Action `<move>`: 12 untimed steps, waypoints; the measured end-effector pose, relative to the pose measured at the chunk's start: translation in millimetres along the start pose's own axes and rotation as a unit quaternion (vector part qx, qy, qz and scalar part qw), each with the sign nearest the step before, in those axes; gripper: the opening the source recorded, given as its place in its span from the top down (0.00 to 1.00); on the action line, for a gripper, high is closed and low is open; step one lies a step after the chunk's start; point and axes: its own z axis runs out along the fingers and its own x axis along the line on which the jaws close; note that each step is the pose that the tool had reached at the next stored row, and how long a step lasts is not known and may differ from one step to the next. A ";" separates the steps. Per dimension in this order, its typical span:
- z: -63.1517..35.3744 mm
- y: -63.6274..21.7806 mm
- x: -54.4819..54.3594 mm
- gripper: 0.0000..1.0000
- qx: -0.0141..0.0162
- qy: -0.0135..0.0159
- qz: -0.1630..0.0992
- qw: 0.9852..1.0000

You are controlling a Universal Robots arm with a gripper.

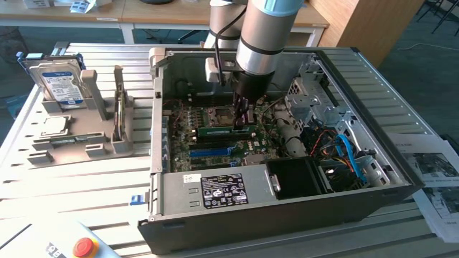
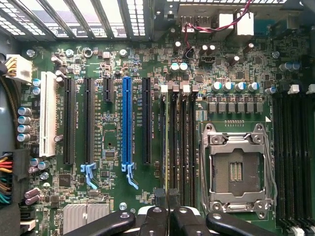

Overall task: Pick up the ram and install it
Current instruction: 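Insert the ram into the slot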

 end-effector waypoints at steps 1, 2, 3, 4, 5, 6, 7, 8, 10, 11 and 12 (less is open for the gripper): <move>0.0 0.0 0.0 0.88 0.000 0.000 0.000 1.000; 0.0 0.0 0.0 0.88 0.000 0.000 0.000 1.000; 0.1 0.0 0.0 0.88 0.000 0.000 0.000 1.000; 0.1 0.0 0.0 0.88 0.000 0.000 0.000 1.000; 0.1 0.0 0.0 0.88 0.000 0.000 0.000 1.000; 0.1 0.0 0.0 0.88 0.000 0.000 0.000 1.000; 0.2 0.0 0.0 0.88 0.000 0.000 -0.001 1.000; 0.3 0.0 0.0 0.88 0.000 0.000 -0.001 1.000; 0.2 0.0 0.0 0.88 0.000 0.000 -0.002 1.000; 0.2 0.0 0.0 0.88 0.000 0.000 -0.002 1.000; 0.2 0.0 0.0 0.88 0.000 0.000 -0.002 1.000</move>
